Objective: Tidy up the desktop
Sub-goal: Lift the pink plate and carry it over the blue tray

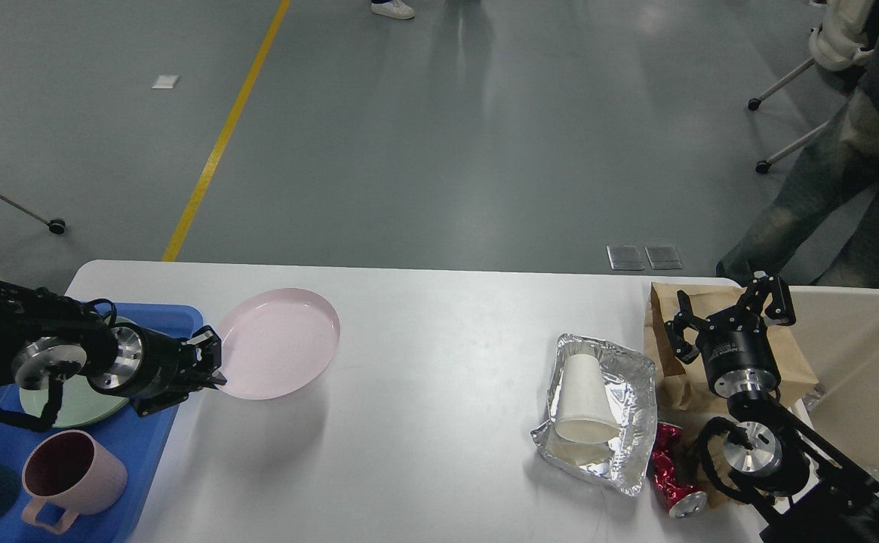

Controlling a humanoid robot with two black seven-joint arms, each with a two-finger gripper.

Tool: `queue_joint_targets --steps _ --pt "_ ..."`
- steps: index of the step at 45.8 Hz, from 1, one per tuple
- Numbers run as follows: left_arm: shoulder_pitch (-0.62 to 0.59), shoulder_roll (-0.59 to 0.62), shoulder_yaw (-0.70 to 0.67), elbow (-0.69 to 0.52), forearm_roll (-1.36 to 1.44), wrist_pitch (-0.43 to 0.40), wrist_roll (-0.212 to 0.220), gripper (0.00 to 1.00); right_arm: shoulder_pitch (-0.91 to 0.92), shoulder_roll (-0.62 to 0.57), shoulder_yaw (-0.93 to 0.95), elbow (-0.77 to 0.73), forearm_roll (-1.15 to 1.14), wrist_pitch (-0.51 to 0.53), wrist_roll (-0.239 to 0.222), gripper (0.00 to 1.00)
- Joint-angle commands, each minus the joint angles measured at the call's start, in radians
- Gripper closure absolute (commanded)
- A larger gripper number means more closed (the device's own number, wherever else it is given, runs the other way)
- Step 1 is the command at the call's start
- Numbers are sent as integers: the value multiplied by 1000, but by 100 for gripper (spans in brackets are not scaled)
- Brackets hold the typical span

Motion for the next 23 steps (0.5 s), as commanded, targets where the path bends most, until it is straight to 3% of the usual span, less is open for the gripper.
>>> queue_joint_targets --steps 1,10,18,23 --pt "-258 8 202 -155 -8 -14 -11 100 0 0 0 0 0 0 0 0" --pt "-610 25 420 -316 -110 -97 -13 100 0 0 0 0 0 0 0 0" --pt "-886 -13 585 -383 -156 -275 -13 100 -2 0 0 0 0 0 0 0" --pt "-958 -21 656 -393 -159 -327 -14 100 0 0 0 0 0 0 0 0"
